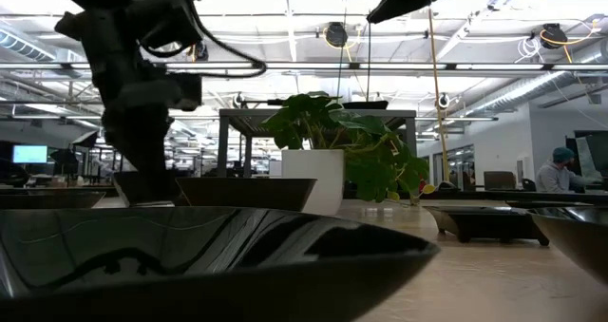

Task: Pick & Place Mini shaped plates
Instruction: Stack the square black bowl on top of the other square black bowl on the shelf

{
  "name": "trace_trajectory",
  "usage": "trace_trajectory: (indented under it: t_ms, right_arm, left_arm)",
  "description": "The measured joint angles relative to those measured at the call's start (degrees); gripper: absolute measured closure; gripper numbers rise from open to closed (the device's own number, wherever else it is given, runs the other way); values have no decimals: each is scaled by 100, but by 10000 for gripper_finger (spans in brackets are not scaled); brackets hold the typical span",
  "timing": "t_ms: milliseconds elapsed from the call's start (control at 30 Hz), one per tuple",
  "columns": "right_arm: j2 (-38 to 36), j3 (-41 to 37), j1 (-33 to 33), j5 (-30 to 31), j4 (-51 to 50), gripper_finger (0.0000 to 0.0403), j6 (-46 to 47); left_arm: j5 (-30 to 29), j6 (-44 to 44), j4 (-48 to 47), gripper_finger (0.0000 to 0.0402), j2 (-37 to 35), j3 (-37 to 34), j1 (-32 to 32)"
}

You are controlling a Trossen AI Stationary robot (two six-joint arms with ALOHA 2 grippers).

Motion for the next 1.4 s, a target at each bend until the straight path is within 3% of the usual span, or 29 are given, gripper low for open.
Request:
trace_trajectory:
  t_ms: [300,633,900,1133,1400]
  right_arm:
    - [0,0,4,-49,-406,238,699]
    - [-9,-155,184,-1303,-1545,249,2252]
    - [-26,-1092,612,-1364,-1579,246,2582]
    - [-26,-1627,715,-1356,-972,248,2574]
    - [-26,-1685,715,-1353,-918,248,2551]
  left_arm:
    - [36,72,315,244,-560,2,0]
    - [40,338,1037,229,-1069,-3,-4]
    - [37,2366,1658,229,-823,0,-228]
    - [33,3930,1950,229,-220,2,-452]
    - [35,4971,1946,229,521,2,-802]
